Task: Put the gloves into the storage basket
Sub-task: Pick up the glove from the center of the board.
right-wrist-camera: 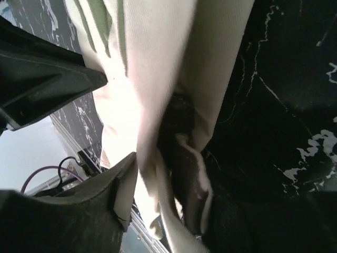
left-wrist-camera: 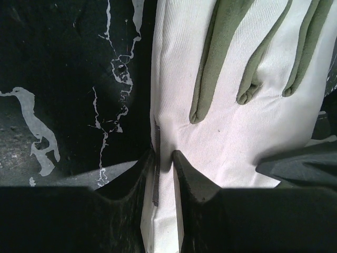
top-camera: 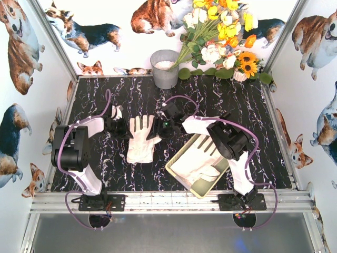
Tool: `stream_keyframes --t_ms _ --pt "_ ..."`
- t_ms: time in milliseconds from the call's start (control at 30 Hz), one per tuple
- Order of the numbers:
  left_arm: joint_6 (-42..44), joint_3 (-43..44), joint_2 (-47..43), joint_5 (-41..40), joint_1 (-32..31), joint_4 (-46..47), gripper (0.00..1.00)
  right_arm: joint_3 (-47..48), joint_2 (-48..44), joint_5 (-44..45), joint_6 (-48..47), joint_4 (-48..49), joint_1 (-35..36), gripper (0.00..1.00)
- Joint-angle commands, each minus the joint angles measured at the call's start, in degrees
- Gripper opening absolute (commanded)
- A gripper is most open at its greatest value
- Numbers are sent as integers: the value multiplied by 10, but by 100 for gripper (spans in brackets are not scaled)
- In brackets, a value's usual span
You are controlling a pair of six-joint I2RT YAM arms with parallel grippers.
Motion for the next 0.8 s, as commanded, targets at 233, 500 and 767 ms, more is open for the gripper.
stream_keyframes --t_ms 233,500,767 --pt "6 -16 -6 4 2 3 15 18 12 8 -7 -3 11 8" --pt "-5 -8 -39 17 2 -4 28 17 -41 14 8 -15 11 0" --pt "-25 5 -91 49 2 -13 51 23 -109 45 30 -171 6 0"
